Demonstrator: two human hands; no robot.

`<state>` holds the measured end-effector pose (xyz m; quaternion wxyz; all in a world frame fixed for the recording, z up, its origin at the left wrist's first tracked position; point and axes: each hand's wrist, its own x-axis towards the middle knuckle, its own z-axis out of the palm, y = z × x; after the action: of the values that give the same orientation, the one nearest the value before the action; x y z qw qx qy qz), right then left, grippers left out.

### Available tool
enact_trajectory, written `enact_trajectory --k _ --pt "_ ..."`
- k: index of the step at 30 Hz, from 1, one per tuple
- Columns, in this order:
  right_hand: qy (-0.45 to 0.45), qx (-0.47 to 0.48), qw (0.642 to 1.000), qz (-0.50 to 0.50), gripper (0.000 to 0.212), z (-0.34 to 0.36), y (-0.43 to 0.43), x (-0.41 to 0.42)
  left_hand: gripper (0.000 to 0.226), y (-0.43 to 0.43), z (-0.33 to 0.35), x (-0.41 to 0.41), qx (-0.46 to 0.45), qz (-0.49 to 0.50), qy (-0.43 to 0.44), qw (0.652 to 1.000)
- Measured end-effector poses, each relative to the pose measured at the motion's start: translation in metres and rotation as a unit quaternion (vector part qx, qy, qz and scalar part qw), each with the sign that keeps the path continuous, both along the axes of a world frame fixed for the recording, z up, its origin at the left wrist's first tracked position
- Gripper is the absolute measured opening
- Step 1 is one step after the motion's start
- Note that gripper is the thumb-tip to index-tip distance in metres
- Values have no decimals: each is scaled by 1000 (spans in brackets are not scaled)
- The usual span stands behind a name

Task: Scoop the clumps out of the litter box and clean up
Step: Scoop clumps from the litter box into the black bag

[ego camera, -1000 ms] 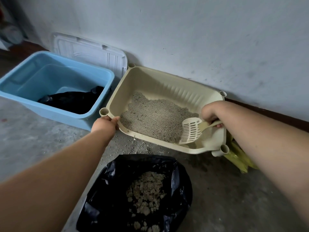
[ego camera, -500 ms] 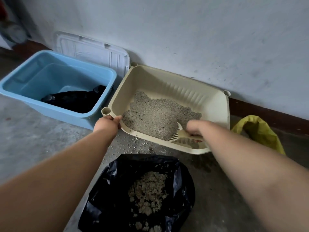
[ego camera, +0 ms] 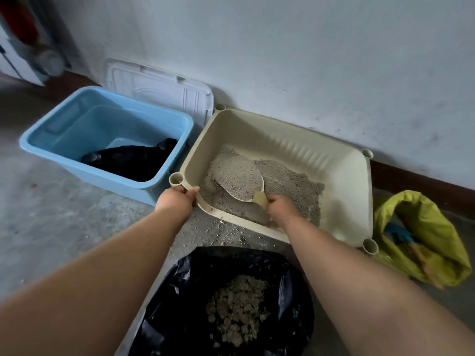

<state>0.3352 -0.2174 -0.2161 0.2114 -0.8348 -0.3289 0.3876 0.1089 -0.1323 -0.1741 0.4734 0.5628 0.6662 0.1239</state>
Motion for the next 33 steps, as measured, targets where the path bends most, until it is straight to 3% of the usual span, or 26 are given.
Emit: enact_trajectory --k 5,17,33 --pt "-23 33 999 16 36 2 -7 12 36 1 0 0 -3 2 0 1000" --pt "33 -38 999 -7 44 14 -25 24 32 2 0 0 -9 4 -2 1000" --pt "39 -13 999 -17 42 21 -30 28 37 2 2 0 1 -19 20 1000"
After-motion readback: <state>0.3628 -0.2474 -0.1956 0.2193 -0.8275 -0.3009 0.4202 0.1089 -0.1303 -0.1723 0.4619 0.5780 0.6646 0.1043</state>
